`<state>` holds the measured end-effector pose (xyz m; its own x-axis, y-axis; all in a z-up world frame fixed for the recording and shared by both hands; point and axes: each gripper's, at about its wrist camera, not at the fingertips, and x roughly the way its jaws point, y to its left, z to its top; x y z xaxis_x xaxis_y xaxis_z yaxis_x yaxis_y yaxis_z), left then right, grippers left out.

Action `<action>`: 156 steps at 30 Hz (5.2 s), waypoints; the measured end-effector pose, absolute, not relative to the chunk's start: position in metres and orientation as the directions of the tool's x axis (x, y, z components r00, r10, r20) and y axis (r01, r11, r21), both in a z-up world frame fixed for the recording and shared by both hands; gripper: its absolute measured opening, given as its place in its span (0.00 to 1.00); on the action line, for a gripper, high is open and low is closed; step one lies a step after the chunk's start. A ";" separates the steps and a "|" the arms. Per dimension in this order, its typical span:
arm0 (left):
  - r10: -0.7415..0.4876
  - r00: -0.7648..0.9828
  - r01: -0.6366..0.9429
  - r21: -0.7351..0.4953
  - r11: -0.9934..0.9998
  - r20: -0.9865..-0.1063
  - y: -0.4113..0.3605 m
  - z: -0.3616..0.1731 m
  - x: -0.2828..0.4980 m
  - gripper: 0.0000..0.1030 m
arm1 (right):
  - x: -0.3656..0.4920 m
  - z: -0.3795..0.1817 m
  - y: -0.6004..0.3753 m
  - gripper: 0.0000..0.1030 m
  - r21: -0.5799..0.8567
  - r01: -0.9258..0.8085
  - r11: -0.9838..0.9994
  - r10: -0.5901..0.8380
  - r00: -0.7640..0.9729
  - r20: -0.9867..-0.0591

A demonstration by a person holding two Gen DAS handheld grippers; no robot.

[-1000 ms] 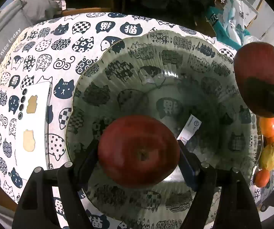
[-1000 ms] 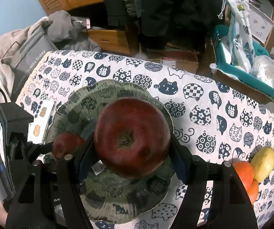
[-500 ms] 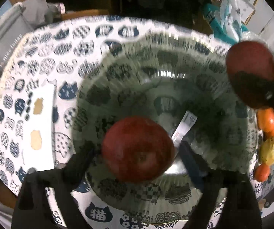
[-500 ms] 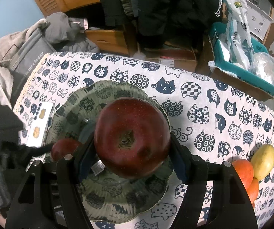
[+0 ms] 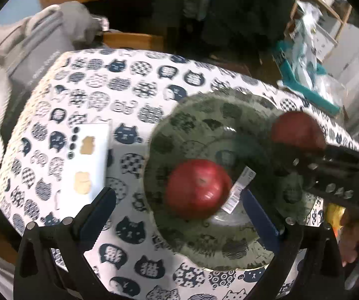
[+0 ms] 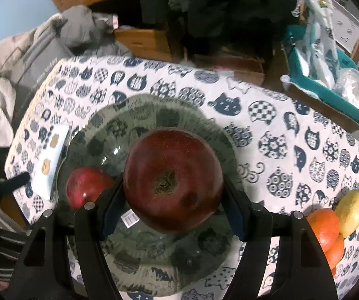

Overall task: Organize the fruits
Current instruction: 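Lower the apple into the green bowl with the right tool while the left tool releases its apple there, then withdraw both tools from the bowl back toward the remaining fruit, then move the left tool toward the green-yellow pear while the right tool approaches an orange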

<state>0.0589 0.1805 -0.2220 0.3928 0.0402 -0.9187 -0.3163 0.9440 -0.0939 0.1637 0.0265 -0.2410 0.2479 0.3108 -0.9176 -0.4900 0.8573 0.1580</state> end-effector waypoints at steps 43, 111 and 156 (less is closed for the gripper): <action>0.046 0.549 -0.330 -0.166 0.929 -0.835 0.183 -0.165 0.035 0.99 | 0.145 -0.181 0.012 0.80 0.032 -0.508 0.861 0.278 0.418 -0.865; -0.156 0.542 0.173 -0.072 0.982 -0.826 -0.088 -0.131 0.057 0.99 | 0.058 -0.114 -0.293 0.80 -0.003 -0.144 0.990 0.089 0.630 -0.772; -0.241 0.203 0.259 -0.185 0.948 -0.949 -0.173 -0.279 0.107 0.73 | 0.086 -0.245 -0.329 0.80 0.009 -0.041 0.999 0.023 0.357 -0.934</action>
<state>0.1069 -0.1730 -0.2789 0.2027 -0.2409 -0.9491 0.2594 0.9479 -0.1852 0.0858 -0.3286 -0.2448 0.3572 0.0232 -0.9337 -0.0405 0.9991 0.0094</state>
